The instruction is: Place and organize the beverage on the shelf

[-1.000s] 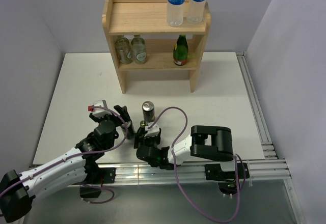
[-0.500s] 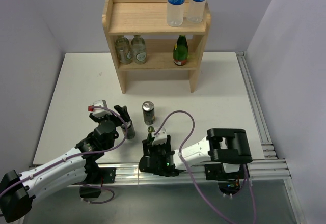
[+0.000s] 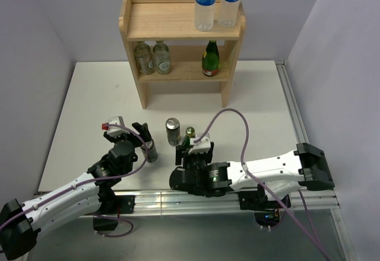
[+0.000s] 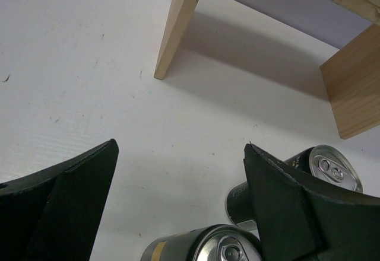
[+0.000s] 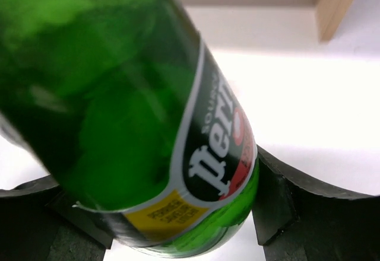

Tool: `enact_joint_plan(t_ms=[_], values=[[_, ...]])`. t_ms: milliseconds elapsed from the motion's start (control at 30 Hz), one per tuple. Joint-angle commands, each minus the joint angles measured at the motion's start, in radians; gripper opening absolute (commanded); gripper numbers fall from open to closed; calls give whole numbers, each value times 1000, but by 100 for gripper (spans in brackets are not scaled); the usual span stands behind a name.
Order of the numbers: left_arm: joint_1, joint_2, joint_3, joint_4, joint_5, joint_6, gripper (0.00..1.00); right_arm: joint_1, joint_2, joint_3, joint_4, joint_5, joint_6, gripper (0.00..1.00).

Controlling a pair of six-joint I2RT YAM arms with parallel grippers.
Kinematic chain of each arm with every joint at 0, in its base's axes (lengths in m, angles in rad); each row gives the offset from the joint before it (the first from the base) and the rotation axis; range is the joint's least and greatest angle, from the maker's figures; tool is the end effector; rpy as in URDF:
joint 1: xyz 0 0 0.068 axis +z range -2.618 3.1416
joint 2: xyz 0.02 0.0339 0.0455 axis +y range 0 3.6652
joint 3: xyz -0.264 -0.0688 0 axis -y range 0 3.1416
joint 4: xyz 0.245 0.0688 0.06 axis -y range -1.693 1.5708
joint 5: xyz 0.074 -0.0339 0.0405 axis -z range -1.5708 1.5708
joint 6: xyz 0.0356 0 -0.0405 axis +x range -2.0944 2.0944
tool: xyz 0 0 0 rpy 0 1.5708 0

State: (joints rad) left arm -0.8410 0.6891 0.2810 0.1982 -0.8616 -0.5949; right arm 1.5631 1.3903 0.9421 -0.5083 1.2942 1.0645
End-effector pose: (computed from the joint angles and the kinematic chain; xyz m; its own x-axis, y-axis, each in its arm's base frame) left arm 0.1268 -0.1012 0.2190 -0.1097 -0.4247 -0.8986 -0.0857 0.9048 -0.4172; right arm 0.0363 0.2674 0.2527 -0.2381 0.0905 -0.9670 -0.1249 0.9845 0.1229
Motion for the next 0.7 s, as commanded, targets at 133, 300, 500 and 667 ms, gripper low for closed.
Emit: enact_joint_plan(t_ms=[133,300,500,667], values=[[2,-10,-3,27,1,7,94,-263,-194,-4,616,-228,-770,0],[3,0,0,30,-2,9,94,-454,-140,118,614,-374,-909,0],[2,-5,-3,29,-7,9,94,-598,-10,303,613,-492,-968,0],[3,-16,-5,30,-5,7,94,-687,73,398,599,-570,-927,0]])
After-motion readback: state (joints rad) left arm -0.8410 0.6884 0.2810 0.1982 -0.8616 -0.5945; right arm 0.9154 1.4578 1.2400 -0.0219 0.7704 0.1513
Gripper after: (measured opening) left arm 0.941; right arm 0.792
